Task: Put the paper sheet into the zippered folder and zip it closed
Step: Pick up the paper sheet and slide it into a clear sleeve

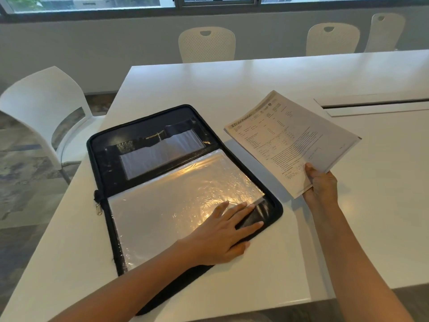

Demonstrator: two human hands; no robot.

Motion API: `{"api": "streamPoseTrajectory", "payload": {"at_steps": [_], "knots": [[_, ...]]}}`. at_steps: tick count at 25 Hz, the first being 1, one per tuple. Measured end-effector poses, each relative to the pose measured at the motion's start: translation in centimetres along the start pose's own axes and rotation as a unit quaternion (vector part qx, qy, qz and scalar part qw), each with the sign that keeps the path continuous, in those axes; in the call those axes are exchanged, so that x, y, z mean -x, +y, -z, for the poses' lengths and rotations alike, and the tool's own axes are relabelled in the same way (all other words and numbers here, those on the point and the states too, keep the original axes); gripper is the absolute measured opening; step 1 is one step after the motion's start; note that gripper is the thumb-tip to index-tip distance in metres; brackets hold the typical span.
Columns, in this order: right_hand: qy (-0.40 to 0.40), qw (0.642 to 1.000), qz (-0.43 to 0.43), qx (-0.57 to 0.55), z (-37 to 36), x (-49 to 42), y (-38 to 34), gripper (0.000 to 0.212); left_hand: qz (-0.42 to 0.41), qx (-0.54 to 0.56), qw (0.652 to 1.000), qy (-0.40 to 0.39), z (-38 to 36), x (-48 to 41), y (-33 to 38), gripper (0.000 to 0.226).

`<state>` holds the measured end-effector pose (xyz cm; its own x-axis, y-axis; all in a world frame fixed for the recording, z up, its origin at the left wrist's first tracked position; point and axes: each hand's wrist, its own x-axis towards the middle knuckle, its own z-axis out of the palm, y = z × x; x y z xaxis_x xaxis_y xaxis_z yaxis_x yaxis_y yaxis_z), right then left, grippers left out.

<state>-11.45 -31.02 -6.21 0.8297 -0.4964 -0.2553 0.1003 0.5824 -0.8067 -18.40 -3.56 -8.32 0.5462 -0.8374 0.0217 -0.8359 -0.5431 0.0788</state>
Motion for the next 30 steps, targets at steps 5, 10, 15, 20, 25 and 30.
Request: {"api": "streamPoseTrajectory", "payload": {"at_steps": [5,10,15,20,25,30], "knots": [[0.015,1.0,0.002,0.001,1.0,0.5,0.0,0.027,0.048,0.106,0.989,0.093,1.3,-0.5,-0.3,0.042],[0.023,0.999,0.02,-0.016,1.5,0.4,-0.9,0.028,0.376,-0.021,0.924,0.067,4.1,-7.1,-3.5,0.068],[0.022,0.999,0.029,-0.028,2.3,0.2,-2.1,0.027,0.44,-0.007,0.896,-0.05,4.0,-8.9,-5.4,0.096],[0.018,0.999,0.029,-0.022,2.8,-0.4,-2.4,0.028,0.442,0.11,0.89,-0.013,4.2,-9.4,-6.5,0.045],[0.006,1.0,0.017,-0.008,2.6,-1.2,-2.2,0.03,0.46,0.235,0.856,-0.009,5.6,-9.2,-8.0,0.017],[-0.026,0.999,0.014,0.031,2.2,-1.6,-2.6,0.031,0.455,0.277,0.846,-0.003,6.0,-9.3,-9.0,0.022]]}}
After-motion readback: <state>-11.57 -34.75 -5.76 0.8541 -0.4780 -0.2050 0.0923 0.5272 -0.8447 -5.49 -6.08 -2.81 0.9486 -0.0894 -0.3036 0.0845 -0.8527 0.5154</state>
